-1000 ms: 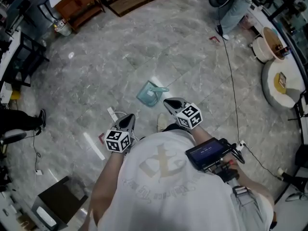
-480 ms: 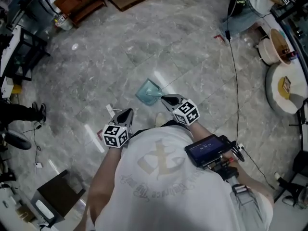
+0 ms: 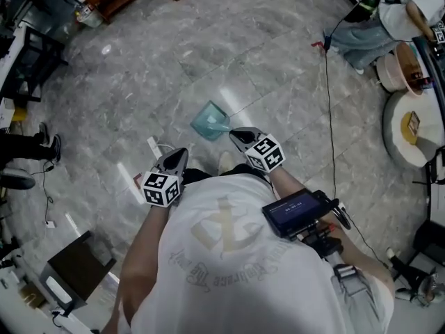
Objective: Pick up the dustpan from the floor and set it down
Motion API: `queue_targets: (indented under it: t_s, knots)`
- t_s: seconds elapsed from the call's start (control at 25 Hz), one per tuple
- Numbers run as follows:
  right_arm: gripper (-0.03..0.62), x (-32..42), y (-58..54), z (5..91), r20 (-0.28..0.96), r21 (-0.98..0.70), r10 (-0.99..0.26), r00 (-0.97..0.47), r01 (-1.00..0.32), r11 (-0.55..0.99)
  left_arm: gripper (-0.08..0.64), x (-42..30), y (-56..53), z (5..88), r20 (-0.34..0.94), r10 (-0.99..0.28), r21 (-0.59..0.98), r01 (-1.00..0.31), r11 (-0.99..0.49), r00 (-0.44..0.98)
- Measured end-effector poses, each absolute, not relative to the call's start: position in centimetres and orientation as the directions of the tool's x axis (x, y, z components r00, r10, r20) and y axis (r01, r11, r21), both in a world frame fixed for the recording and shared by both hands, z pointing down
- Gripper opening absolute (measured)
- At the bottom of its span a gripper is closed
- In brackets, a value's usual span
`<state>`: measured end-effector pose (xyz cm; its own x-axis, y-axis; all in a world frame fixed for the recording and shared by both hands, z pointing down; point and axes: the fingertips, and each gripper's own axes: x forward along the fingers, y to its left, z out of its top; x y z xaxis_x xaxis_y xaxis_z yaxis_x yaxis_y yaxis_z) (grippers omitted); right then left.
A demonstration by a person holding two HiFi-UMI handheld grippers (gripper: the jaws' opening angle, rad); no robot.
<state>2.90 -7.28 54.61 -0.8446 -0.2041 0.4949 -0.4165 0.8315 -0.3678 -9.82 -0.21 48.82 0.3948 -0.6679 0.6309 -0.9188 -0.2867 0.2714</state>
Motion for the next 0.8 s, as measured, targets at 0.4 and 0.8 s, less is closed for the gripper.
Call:
queue_targets:
  t_s: [0.4, 0.8]
  knots:
    - [0.017, 2.5, -7.3, 54.8, 0.548, -0.313, -0.175, -0.818, -0.395, 0.864, 0.012, -10.0, -0.4, 48.4, 0.625, -0.663, 0.289, -0.911, -0.295, 0.413]
    - [0.018, 0.0, -7.9, 54.6, 0.592, -0.247, -0.124, -0.796, -0.326, 0.912, 0.012, -12.3, 0.2, 48.1, 0.621, -0.689, 0.304, -0.925, -0.227, 0.374]
